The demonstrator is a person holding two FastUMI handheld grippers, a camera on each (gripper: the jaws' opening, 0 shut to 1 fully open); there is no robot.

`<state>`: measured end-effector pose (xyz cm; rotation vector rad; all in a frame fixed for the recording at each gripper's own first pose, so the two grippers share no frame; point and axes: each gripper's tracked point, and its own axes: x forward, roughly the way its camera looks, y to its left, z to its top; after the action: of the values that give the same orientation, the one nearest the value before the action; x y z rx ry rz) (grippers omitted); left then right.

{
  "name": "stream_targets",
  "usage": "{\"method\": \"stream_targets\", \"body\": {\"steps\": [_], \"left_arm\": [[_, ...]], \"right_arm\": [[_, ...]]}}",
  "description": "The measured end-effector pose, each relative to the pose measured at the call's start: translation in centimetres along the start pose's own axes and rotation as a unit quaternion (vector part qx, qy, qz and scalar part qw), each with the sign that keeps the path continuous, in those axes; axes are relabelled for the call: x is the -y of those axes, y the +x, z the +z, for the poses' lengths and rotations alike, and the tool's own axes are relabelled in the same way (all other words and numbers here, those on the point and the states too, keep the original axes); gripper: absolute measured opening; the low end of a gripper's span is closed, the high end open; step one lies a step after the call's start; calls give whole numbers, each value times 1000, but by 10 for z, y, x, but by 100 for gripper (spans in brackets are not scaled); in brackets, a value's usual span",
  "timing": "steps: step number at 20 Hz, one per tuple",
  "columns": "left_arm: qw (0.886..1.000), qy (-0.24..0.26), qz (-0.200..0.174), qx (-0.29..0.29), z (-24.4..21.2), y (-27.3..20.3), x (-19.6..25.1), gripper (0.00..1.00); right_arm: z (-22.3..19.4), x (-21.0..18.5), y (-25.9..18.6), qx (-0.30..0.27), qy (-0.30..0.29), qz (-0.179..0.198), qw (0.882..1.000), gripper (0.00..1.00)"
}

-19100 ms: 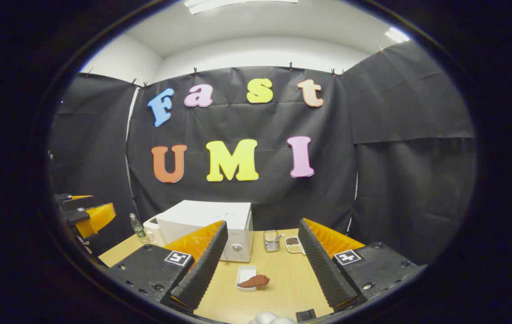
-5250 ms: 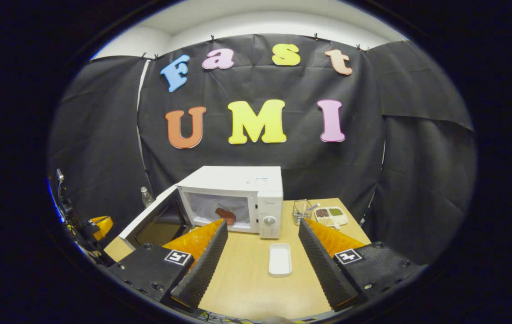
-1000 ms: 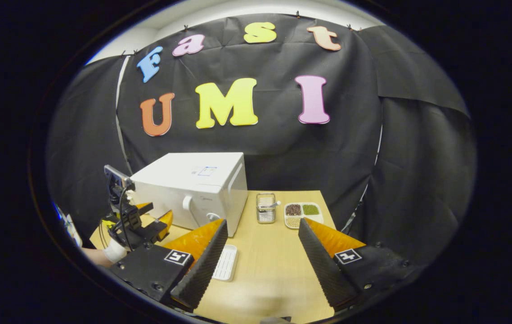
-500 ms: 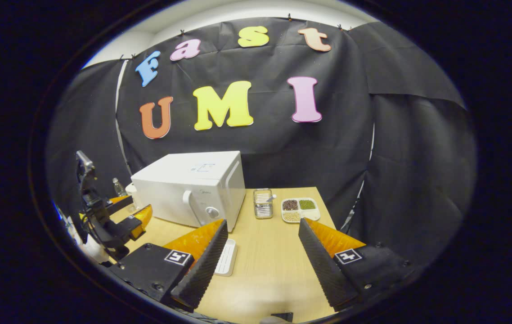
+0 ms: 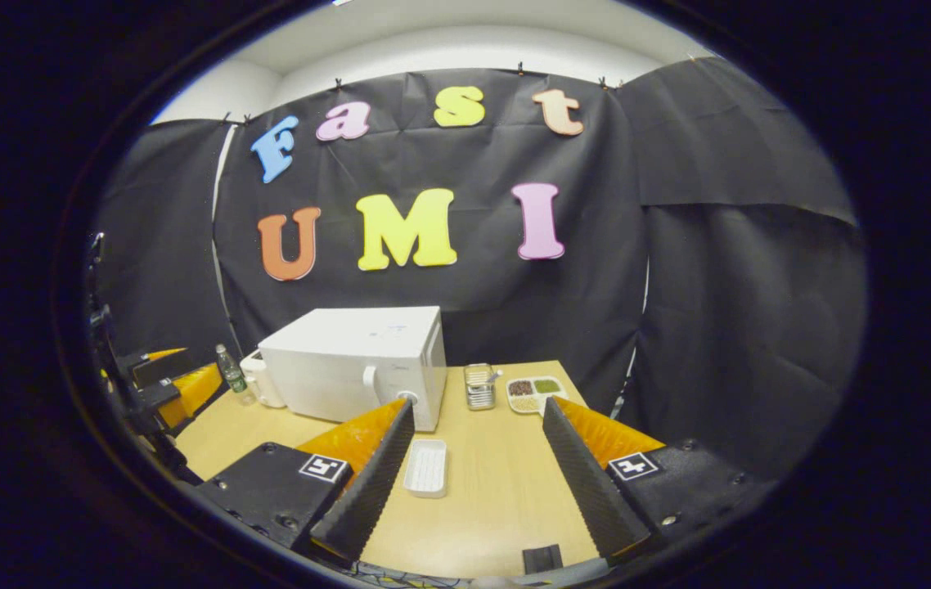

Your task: Open the microwave oven with the left hand, put the food in, and close the microwave oven.

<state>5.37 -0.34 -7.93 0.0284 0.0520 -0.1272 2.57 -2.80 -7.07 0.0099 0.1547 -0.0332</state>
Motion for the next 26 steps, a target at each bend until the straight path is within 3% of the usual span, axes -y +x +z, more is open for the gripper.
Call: {"method": "stream_targets", "body": {"steps": [1, 2, 3, 4, 8, 9, 10, 11, 12, 13, 15, 16, 17, 18, 19, 20, 22, 23, 24, 25, 26], "left_arm": [[1000, -4, 0, 1, 8, -10, -5, 96], [1000, 0, 8, 5, 16, -21, -12, 96], [1000, 5, 18, 6, 23, -29, -20, 96], [1000, 4, 24, 5, 28, -37, -25, 96], [999, -28, 35, 1, 49, -62, -36, 96], [999, -33, 37, 5, 55, -66, -37, 96], [999, -36, 39, 7, 57, -70, -40, 96], [998, -36, 40, 12, 62, -73, -41, 96], [998, -33, 43, 16, 64, -75, -43, 96], [998, -30, 45, 19, 67, -78, -45, 96], [998, -30, 48, 22, 68, -79, -48, 96], [998, -34, 48, 22, 69, -80, -48, 96], [998, -35, 48, 21, 70, -81, -50, 96], [998, -36, 50, 21, 71, -81, -52, 96], [998, -36, 51, 22, 73, -80, -53, 96], [998, -34, 49, 25, 77, -80, -53, 96], [998, -31, 51, 31, 84, -79, -54, 96], [998, -31, 49, 32, 84, -77, -53, 96], [998, -33, 49, 32, 83, -76, -53, 96], [998, -33, 49, 31, 83, -74, -53, 96], [998, -33, 50, 30, 82, -73, -52, 96]], "right_arm": [[6, -4, -8, 9, -2, -4, 1000, 100], [13, -9, -16, 17, -2, -4, 1000, 91], [21, -16, -23, 28, 1, -2, 1000, 91], [29, -22, -29, 35, 2, 0, 999, 100], [48, -44, -41, 53, -2, 13, 999, 100], [49, -50, -43, 52, -2, 19, 998, 90], [52, -54, -46, 55, -2, 22, 998, 100], [54, -56, -45, 57, -4, 23, 998, 100], [54, -58, -45, 55, -6, 23, 998, 91], [54, -61, -46, 55, -6, 25, 998, 90], [57, -68, -48, 56, -3, 30, 998, 91], [59, -69, -48, 59, -3, 30, 998, 100], [61, -70, -49, 60, -3, 30, 998, 100], [63, -73, -48, 62, -1, 34, 998, 91], [64, -74, -49, 63, 0, 34, 997, 100], [66, -74, -49, 64, 1, 34, 997, 90], [69, -74, -46, 64, 3, 34, 997, 90], [69, -73, -45, 63, 2, 35, 997, 100], [72, -73, -45, 67, 3, 35, 997, 90], [76, -73, -44, 71, 5, 37, 997, 100], [79, -74, -43, 74, 6, 37, 997, 100]]}}
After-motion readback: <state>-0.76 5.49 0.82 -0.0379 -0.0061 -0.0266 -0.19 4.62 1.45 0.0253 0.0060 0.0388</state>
